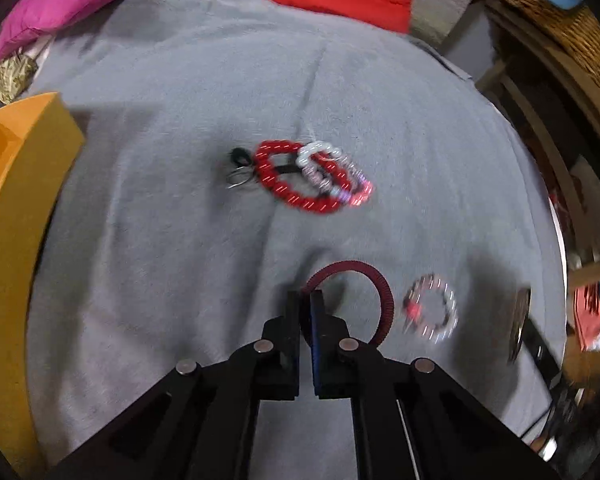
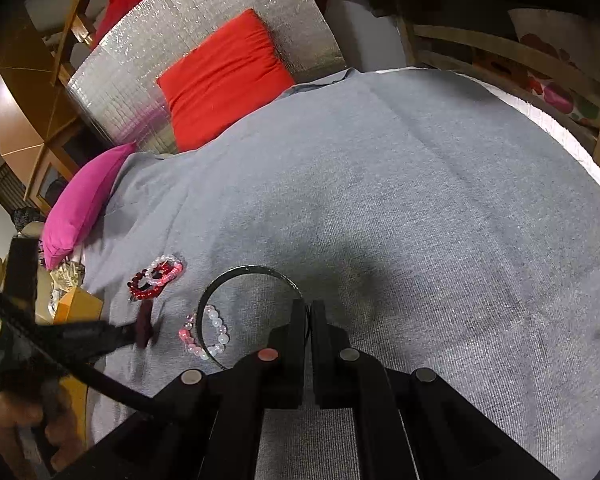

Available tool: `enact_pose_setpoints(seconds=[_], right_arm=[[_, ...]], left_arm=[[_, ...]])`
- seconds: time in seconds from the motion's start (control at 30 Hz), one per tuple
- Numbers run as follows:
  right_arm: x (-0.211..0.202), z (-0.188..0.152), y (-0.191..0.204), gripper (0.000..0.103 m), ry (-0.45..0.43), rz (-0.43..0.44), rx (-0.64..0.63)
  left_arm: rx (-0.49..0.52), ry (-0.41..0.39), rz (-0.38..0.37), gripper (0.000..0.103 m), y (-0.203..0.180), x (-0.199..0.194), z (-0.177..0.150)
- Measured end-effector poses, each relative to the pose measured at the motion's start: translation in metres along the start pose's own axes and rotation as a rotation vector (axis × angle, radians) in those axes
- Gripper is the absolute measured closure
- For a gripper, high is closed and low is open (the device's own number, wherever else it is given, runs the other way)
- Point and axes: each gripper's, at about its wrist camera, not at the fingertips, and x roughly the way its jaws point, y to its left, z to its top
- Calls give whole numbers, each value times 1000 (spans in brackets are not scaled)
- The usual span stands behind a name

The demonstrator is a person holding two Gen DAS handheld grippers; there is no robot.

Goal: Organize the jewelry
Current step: 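Grasp the dark red bangle with the left tool while the right tool holds the silver bangle, then carry both bangles with both tools over the orange box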

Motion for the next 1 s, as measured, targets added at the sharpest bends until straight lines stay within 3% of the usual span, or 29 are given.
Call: enact_pose_setpoints(seconds=[0.23, 0.6, 1.0], right_arm=[[0, -3, 8, 100, 0, 2, -34], [-6, -23, 25, 100, 19, -36, -90], [-45, -67, 59, 100, 35, -35, -155]], left_arm=[[112, -105, 22, 99, 20, -37, -42], [127, -137, 50, 99, 22, -53, -71], [110, -149, 46, 98, 37, -71, -98]])
